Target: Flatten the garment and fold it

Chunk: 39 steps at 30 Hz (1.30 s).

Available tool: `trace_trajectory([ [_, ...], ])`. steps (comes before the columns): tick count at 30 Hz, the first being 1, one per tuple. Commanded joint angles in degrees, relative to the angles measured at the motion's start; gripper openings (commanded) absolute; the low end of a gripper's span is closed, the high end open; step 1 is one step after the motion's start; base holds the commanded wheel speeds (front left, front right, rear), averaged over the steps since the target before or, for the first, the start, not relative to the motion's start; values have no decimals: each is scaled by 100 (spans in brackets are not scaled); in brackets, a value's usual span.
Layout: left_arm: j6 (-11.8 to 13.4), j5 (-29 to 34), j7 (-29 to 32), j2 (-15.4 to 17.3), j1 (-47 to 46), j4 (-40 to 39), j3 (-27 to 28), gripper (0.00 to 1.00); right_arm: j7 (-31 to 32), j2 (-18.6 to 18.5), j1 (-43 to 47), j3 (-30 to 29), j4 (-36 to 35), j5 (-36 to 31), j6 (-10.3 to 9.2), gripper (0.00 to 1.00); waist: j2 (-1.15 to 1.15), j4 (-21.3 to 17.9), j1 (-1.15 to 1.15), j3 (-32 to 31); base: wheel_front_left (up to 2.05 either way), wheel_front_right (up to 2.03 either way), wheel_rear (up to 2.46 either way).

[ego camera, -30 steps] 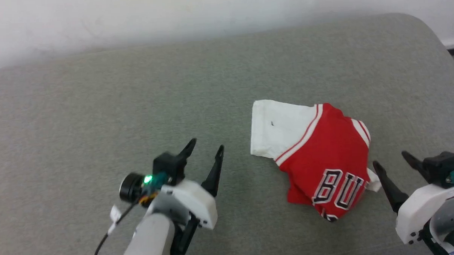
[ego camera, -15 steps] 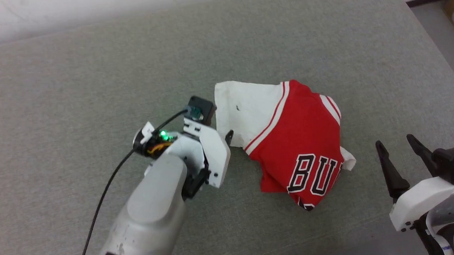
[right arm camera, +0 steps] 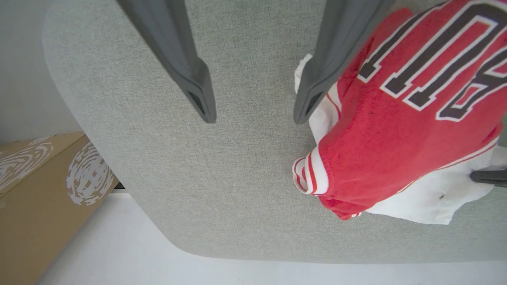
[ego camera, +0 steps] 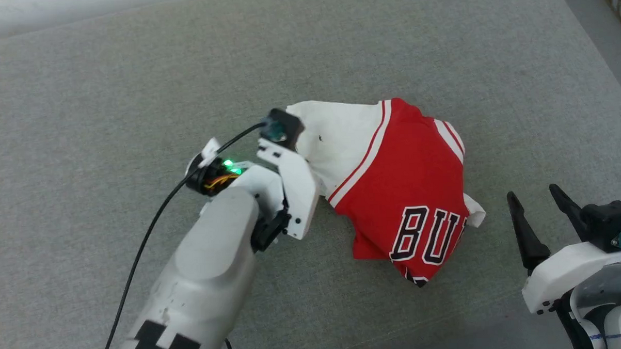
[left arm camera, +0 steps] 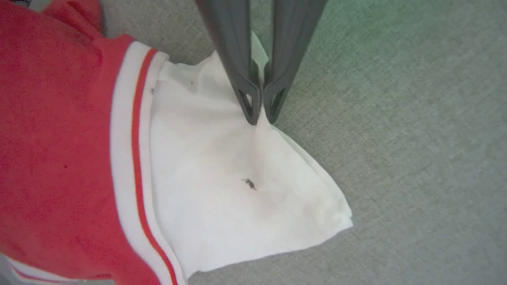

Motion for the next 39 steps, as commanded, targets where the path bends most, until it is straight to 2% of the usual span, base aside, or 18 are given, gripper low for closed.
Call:
trace_trajectory([
  [1,105,-54,-219,93,178,-16,95,0,-42,0,-66,-22,16,-32,-11,100,0,131,-2,-136,0,0,0],
  [5,369,-239,-1107,319,391,-342,538,0,-4,-55,0,-97,11,-82,-11,100,0,417,-2,-370,0,0,0],
  [9,578,-426,-1728,631,740,-834,975,0,78,-86,86,-66,-12,-94,-11,100,0,711,-2,-601,0,0,0],
  [14,1001,-585,-2115,1046,1457,-1562,1511,0,164,-126,211,-84,-38,-89,-11,100,0,1111,-2,-797,0,0,0],
  [17,1254,-760,-2261,1179,2044,-1858,1853,0,212,-137,264,-67,-32,-83,-11,100,0,1301,-2,-867,0,0,0],
  [20,1463,-844,-2397,1199,2575,-2012,2037,0,255,-157,306,-39,9,-71,-11,100,0,1474,-2,-904,0,0,0],
  [22,1510,-900,-2469,1112,2830,-2088,2046,1,271,-178,324,-20,47,-62,-11,100,0,1593,-2,-939,0,0,0],
  [23,1526,-904,-2524,1071,2925,-2130,2032,60,279,-196,321,0,60,-58,-11,100,0,1642,-2,-956,0,0,0],
  [24,1538,-886,-2601,1033,2999,-2179,2004,100,288,-230,311,22,68,-62,-11,100,0,1699,-2,-979,0,0,0],
  [30,1429,-736,-3427,866,3204,-2522,1844,100,477,-547,34,91,110,58,-11,100,0,2033,-2,-1091,0,0,0],
  [34,1366,-585,-3731,810,3364,-2735,1718,100,1055,-851,-314,336,427,267,-11,100,0,2246,-2,-1111,0,0,0],
  [39,1317,-481,-3800,720,3583,-2845,1506,100,1874,-1242,-847,653,1069,598,-11,100,0,2550,-2,-1070,0,0,0],
])
